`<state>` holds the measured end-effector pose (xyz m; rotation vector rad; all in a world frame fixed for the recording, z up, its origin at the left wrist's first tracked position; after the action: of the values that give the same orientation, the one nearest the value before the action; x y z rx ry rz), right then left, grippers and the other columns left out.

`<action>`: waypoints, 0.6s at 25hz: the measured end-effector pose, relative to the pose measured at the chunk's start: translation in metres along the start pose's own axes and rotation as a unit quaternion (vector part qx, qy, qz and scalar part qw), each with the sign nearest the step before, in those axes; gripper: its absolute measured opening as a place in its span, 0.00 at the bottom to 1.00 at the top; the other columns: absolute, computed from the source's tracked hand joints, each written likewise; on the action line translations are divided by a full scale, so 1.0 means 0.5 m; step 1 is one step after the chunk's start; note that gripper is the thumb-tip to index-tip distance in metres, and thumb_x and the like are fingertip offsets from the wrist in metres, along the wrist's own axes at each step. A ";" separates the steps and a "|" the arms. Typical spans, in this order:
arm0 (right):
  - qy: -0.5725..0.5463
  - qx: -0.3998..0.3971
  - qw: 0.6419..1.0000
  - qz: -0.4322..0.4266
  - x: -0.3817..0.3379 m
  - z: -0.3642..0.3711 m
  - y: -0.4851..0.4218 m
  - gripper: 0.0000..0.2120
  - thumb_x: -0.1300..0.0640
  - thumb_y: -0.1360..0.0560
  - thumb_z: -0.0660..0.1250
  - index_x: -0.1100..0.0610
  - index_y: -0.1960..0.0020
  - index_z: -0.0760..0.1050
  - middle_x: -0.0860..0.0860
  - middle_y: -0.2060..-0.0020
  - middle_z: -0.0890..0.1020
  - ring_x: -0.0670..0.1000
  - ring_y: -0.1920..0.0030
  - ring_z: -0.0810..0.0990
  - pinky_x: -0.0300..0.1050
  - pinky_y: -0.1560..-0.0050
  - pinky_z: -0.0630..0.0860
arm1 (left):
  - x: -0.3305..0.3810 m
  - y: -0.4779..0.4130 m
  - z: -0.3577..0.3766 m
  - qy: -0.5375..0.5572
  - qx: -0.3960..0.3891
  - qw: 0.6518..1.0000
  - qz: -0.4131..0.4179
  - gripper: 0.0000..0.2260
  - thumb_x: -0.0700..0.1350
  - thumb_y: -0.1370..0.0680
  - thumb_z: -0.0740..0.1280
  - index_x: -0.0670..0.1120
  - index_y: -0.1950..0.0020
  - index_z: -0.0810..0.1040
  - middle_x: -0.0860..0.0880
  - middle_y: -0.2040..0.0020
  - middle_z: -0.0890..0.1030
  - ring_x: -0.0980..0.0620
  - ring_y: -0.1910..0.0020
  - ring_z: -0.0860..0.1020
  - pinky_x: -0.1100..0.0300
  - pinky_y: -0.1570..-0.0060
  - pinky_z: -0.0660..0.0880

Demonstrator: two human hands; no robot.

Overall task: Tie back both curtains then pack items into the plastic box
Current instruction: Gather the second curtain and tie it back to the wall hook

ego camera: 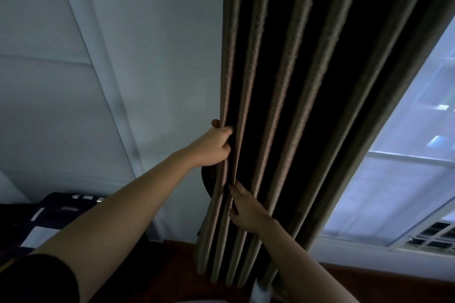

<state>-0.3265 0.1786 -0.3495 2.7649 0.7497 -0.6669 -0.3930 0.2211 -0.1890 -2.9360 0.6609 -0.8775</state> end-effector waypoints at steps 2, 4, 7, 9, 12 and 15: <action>0.007 -0.017 1.000 0.013 -0.006 0.010 -0.004 0.35 0.60 0.25 0.60 0.57 0.23 0.47 0.53 0.23 0.45 0.58 0.26 0.58 0.47 0.28 0.62 | 0.017 0.006 0.006 0.015 -0.001 1.000 0.002 0.03 0.43 0.24 0.64 0.45 0.53 0.71 0.46 0.59 0.76 0.51 0.63 0.76 0.55 0.63 0.74; 0.008 -0.055 0.998 0.031 -0.012 0.022 -0.001 0.36 0.60 0.26 0.61 0.56 0.23 0.47 0.53 0.23 0.43 0.59 0.26 0.57 0.49 0.29 0.62 | 0.025 0.008 0.004 0.005 0.018 1.000 0.007 0.10 0.49 0.25 0.68 0.44 0.50 0.73 0.48 0.58 0.78 0.53 0.62 0.78 0.58 0.62 0.76; 0.058 0.068 0.996 0.008 -0.035 -0.024 0.032 0.29 0.60 0.29 0.64 0.56 0.28 0.64 0.57 0.23 0.52 0.61 0.27 0.59 0.54 0.29 0.62 | 0.022 0.013 -0.006 -0.026 0.055 0.998 0.005 0.07 0.42 0.23 0.64 0.43 0.58 0.69 0.50 0.65 0.73 0.54 0.68 0.74 0.58 0.65 0.70; 0.049 0.313 0.948 0.024 -0.042 -0.133 0.090 0.21 0.61 0.32 0.68 0.55 0.40 0.76 0.61 0.29 0.63 0.62 0.31 0.64 0.58 0.32 0.67 | 0.019 0.017 -0.008 -0.029 0.061 0.998 0.004 0.08 0.38 0.23 0.62 0.43 0.61 0.66 0.51 0.67 0.70 0.55 0.70 0.71 0.60 0.67 0.68; -0.006 0.429 0.901 0.060 -0.028 -0.245 0.104 0.24 0.61 0.31 0.69 0.53 0.36 0.72 0.63 0.29 0.59 0.62 0.29 0.60 0.52 0.32 0.61 | 0.018 0.023 -0.010 -0.032 0.057 0.998 0.006 0.13 0.37 0.24 0.61 0.47 0.65 0.63 0.52 0.68 0.68 0.55 0.72 0.69 0.64 0.70 0.64; -0.041 0.281 0.959 0.022 -0.024 -0.231 0.029 0.28 0.61 0.26 0.63 0.57 0.26 0.61 0.57 0.26 0.57 0.57 0.28 0.63 0.46 0.31 0.66 | 0.016 0.023 -0.009 -0.037 0.050 0.998 0.001 0.16 0.37 0.23 0.60 0.50 0.66 0.60 0.52 0.67 0.68 0.56 0.71 0.69 0.65 0.70 0.63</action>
<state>-0.2854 0.1959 -0.2414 3.2097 0.5416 -1.1298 -0.3938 0.2079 -0.1822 -2.8627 0.5984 -0.7726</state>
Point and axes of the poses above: each hand's wrist, its own y-axis away from the middle knuckle, its own z-axis out of the palm, x = y × z, the point moved 10 cm from there along -y, towards the middle knuckle
